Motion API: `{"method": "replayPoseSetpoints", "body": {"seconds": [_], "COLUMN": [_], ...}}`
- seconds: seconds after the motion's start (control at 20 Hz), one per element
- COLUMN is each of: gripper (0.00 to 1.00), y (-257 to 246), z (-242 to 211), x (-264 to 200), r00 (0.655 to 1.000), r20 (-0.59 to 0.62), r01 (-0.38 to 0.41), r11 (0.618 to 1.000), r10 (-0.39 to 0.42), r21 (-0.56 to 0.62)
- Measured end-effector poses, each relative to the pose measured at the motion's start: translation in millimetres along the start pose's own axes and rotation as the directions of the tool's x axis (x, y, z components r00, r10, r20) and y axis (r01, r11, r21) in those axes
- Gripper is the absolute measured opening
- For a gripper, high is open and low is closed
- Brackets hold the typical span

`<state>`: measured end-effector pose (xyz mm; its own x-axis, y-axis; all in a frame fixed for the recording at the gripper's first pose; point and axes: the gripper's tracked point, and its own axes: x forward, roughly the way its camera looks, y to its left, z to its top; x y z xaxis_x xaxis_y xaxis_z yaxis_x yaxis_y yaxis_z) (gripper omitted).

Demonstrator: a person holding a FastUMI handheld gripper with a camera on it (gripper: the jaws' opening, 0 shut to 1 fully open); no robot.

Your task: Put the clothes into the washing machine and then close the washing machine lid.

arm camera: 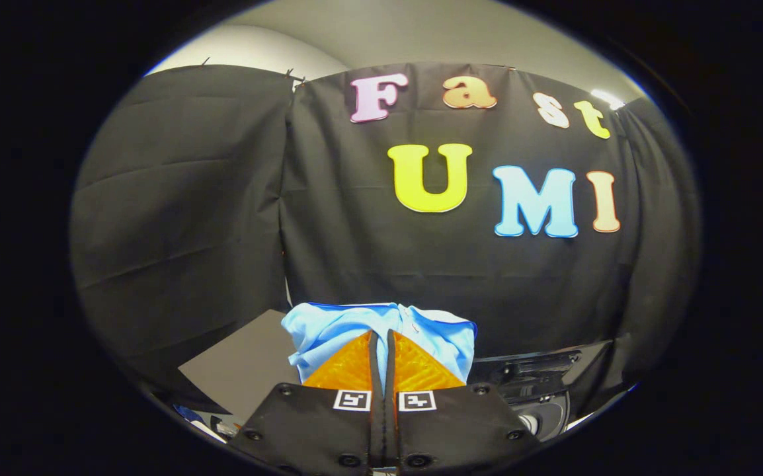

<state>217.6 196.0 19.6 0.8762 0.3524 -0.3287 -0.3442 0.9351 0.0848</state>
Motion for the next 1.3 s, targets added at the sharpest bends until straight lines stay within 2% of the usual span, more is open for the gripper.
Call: {"method": "replayPoseSetpoints", "body": {"seconds": [0.35, 0.75, 0.95, 1.3], "gripper": [0.01, 0.01, 0.01, 0.01], "y": [-93.4, -174.1, -197.3, -210.7], "z": [-17.6, -78.7, -124.2, -204.9], "x": [-16.4, -28.6, -26.8, -16.2], "r00": [0.993, 0.968, 0.954, 0.930], "r20": [-0.014, -0.078, -0.125, -0.242], "r01": [0.120, 0.243, 0.279, 0.299], "r11": [0.991, 0.970, 0.959, 0.953], "r10": [-0.119, -0.239, -0.272, -0.278], "r21": [0.056, 0.034, 0.047, 0.053]}}
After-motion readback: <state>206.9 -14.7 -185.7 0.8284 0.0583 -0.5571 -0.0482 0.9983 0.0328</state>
